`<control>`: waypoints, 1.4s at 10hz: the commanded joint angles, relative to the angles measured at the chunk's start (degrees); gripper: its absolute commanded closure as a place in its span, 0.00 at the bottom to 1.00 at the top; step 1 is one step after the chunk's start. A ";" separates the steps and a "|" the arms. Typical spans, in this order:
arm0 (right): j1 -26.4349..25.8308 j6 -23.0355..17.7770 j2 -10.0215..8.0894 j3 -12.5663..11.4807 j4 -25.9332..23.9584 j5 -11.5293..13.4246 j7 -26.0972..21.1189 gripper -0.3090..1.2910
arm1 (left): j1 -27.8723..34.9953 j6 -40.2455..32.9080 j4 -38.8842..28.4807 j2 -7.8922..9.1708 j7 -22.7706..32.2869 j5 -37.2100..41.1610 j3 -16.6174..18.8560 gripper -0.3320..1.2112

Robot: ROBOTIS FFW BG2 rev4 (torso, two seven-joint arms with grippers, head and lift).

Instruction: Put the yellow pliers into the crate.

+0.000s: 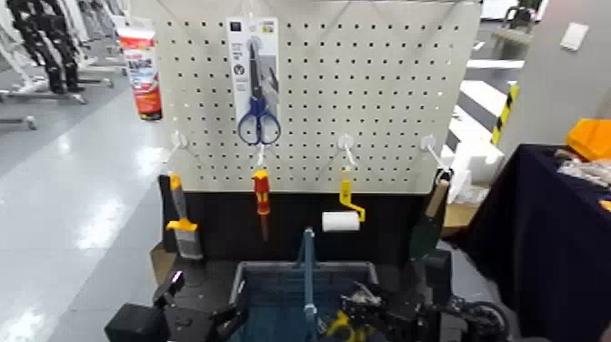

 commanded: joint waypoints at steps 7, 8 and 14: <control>6.35 -7.03 1.51 -4.84 -14.75 0.52 -13.71 0.23 | 0.18 0.09 0.00 0.04 0.06 0.00 0.08 0.30; 9.60 -11.51 2.74 -5.81 -16.34 0.96 -18.90 0.23 | 0.26 0.00 0.00 0.04 0.06 0.00 0.17 0.30; 28.85 -28.21 7.75 -3.61 -21.17 2.72 -46.14 0.27 | 2.81 -4.13 0.09 -0.49 3.66 0.18 1.23 0.29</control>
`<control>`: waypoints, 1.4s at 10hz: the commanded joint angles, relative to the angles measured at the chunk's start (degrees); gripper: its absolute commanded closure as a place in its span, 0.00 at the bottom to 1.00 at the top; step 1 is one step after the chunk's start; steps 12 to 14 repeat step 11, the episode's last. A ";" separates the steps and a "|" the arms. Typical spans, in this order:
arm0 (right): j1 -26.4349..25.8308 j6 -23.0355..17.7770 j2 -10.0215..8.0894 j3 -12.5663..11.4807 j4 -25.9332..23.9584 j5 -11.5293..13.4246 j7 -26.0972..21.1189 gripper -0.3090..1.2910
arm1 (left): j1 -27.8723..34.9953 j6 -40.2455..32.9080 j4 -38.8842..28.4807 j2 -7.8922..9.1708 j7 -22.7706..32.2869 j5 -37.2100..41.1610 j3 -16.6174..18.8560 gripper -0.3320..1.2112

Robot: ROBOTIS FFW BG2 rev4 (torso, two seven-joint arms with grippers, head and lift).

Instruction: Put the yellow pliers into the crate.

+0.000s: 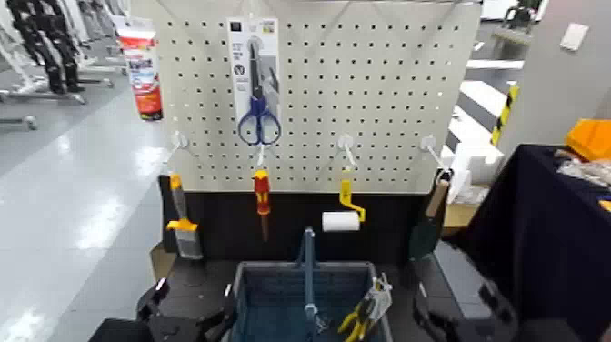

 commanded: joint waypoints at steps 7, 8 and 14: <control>6.76 -0.65 -0.97 3.42 -2.10 0.34 -4.84 0.31 | 2.08 -1.67 0.00 -0.16 2.16 -0.52 -0.03 0.30; 6.76 -1.00 -0.88 3.60 -2.10 0.69 -5.02 0.31 | 2.16 -1.67 -0.09 -0.16 2.16 -0.52 -0.03 0.30; 6.76 -1.00 -0.79 3.60 -2.19 1.04 -5.37 0.28 | 2.08 -1.67 -0.09 -0.16 2.16 -0.52 -0.12 0.30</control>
